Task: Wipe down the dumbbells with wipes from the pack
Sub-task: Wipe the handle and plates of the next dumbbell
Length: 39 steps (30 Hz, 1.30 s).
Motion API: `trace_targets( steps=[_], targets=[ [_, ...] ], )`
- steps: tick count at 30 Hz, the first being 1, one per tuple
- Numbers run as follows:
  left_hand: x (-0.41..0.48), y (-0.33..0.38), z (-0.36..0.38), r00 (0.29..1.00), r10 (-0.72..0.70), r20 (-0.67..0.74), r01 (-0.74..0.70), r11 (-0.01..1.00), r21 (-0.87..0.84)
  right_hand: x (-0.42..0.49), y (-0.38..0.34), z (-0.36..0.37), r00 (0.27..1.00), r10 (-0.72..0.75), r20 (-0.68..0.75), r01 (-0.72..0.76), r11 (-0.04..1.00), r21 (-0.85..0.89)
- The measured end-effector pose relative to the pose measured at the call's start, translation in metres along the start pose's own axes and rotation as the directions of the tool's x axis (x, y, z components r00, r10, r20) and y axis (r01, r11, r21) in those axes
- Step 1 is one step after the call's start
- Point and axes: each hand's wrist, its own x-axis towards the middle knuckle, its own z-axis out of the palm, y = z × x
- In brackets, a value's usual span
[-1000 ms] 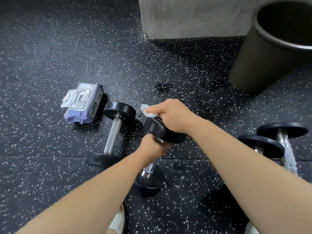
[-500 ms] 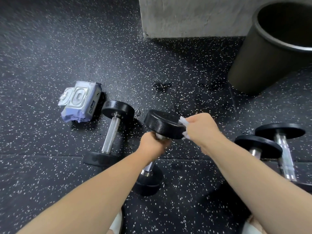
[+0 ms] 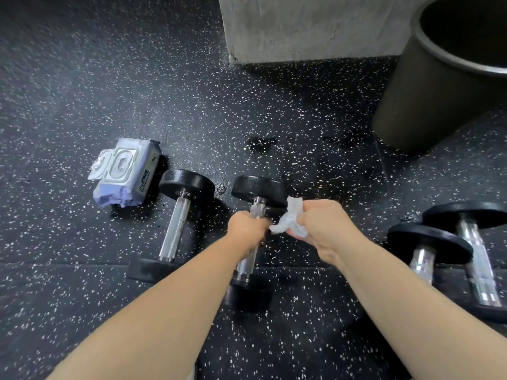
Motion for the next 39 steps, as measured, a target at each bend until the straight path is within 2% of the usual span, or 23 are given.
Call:
trace_targets(
  steps=[3,8,12,15,20,24,29,33,35,37,39],
  targets=[
    [0.011,0.002,0.003,0.999,-0.034,-0.011,0.034,0.996,0.081,0.019,0.019,0.005,0.997,0.081,-0.007,-0.08,0.995,0.053],
    [0.019,-0.001,-0.008,0.995,-0.023,0.1,0.012,0.994,0.107,0.036,0.039,0.017,0.984,0.14,0.114,-0.134,0.989,-0.061],
    [0.023,-0.011,-0.031,0.977,-0.005,0.214,-0.037,0.981,0.19,0.045,0.047,0.037,0.986,0.084,0.145,-0.075,0.995,-0.065],
    [0.02,-0.022,-0.044,0.959,-0.024,0.282,-0.027,0.984,0.174,0.05,0.05,0.052,0.985,0.033,0.168,-0.023,0.998,-0.061],
    [0.013,-0.028,-0.043,0.981,0.122,0.153,-0.17,0.919,0.357,0.051,0.049,0.069,0.982,-0.01,0.191,0.019,0.999,-0.045],
    [0.012,-0.031,-0.044,0.98,0.167,0.109,-0.196,0.9,0.39,0.056,0.055,0.079,0.988,-0.079,0.135,0.103,0.977,-0.184],
    [0.009,-0.04,-0.047,0.975,0.16,0.151,-0.211,0.88,0.425,0.056,0.064,0.081,0.985,-0.074,0.156,0.117,0.953,-0.281],
    [0.008,-0.04,-0.055,0.977,0.113,0.181,-0.17,0.926,0.337,0.053,0.061,0.081,0.977,-0.043,0.207,0.082,0.98,-0.183],
    [0.006,-0.039,-0.061,0.979,0.077,0.189,-0.134,0.941,0.311,0.051,0.058,0.082,0.97,-0.051,0.24,0.098,0.977,-0.19],
    [0.003,-0.036,-0.065,0.982,0.049,0.182,-0.113,0.926,0.36,0.051,0.059,0.082,0.966,-0.054,0.253,0.117,0.964,-0.24],
    [0.0,-0.029,-0.066,0.986,0.063,0.156,-0.132,0.863,0.488,0.05,0.061,0.079,0.972,-0.057,0.229,0.125,0.948,-0.293]
  ],
)
